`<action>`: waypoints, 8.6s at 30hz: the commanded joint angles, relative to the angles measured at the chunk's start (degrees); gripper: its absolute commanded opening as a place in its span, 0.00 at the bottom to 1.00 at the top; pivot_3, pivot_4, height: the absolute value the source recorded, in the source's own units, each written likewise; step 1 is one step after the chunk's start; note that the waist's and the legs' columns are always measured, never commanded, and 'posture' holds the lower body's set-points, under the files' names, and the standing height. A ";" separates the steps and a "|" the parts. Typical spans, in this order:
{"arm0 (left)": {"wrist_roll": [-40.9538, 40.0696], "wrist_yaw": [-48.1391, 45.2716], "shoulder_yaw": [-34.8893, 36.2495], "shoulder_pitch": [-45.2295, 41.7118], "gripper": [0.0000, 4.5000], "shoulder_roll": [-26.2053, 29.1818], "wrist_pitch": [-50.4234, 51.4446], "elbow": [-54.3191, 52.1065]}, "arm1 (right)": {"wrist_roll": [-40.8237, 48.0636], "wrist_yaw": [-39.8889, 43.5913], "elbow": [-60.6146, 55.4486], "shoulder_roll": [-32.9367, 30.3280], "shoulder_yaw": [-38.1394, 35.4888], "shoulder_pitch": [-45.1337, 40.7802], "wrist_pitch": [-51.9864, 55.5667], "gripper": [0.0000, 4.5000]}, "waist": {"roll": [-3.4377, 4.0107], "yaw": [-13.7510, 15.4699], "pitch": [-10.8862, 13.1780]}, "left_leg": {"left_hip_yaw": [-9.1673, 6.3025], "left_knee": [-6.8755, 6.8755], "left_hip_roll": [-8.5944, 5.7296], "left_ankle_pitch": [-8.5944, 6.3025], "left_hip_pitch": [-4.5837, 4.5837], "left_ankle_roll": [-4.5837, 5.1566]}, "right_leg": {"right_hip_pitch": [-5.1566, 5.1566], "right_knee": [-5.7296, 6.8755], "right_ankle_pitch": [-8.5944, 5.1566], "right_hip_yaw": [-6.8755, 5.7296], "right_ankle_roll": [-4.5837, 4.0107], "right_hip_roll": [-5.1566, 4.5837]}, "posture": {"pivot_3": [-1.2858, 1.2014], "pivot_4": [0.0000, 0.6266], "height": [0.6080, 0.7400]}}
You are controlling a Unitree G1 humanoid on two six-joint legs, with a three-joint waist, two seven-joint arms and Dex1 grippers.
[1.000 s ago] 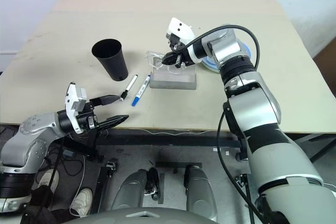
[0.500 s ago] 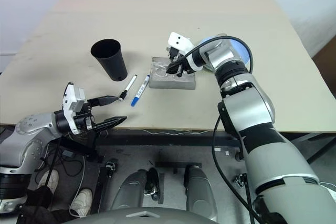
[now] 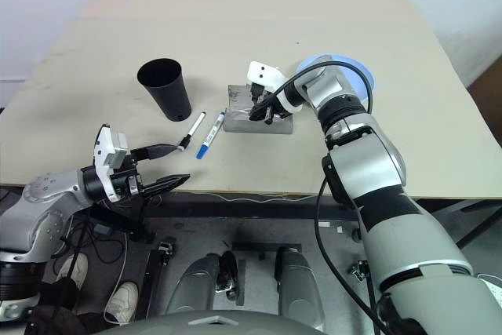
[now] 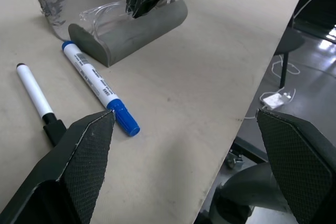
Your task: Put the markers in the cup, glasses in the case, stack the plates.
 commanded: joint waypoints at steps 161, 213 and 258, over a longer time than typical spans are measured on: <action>-0.72 1.66 0.55 -3.67 1.00 -4.06 0.51 1.01 | 27.30 -8.30 -52.67 -17.97 -2.32 17.84 52.70 0.55 | -0.05 0.13 -0.05 | -0.09 0.05 0.89 0.35 0.06 -0.22 | -0.12 -0.02 0.39 -0.06 -0.64 1.02 | 0.52 0.24 0.77; -0.25 3.23 0.44 -2.24 1.00 -4.50 -0.21 -0.33 | 10.08 5.28 -18.74 -8.96 4.04 5.94 23.30 0.37 | -0.04 0.15 -0.04 | -0.06 0.03 0.88 0.35 -0.06 -0.22 | -0.25 -0.07 0.43 -0.05 -0.71 0.93 | 0.52 0.24 0.77; -0.53 3.21 0.35 -1.10 1.00 -5.17 -0.27 -0.73 | 28.00 18.73 -43.67 -25.37 18.71 14.86 33.52 0.00 | -0.04 0.24 -0.03 | -0.07 0.02 0.88 0.34 -0.05 -0.23 | -0.28 -0.08 0.42 -0.05 -0.71 0.83 | 0.52 0.24 0.77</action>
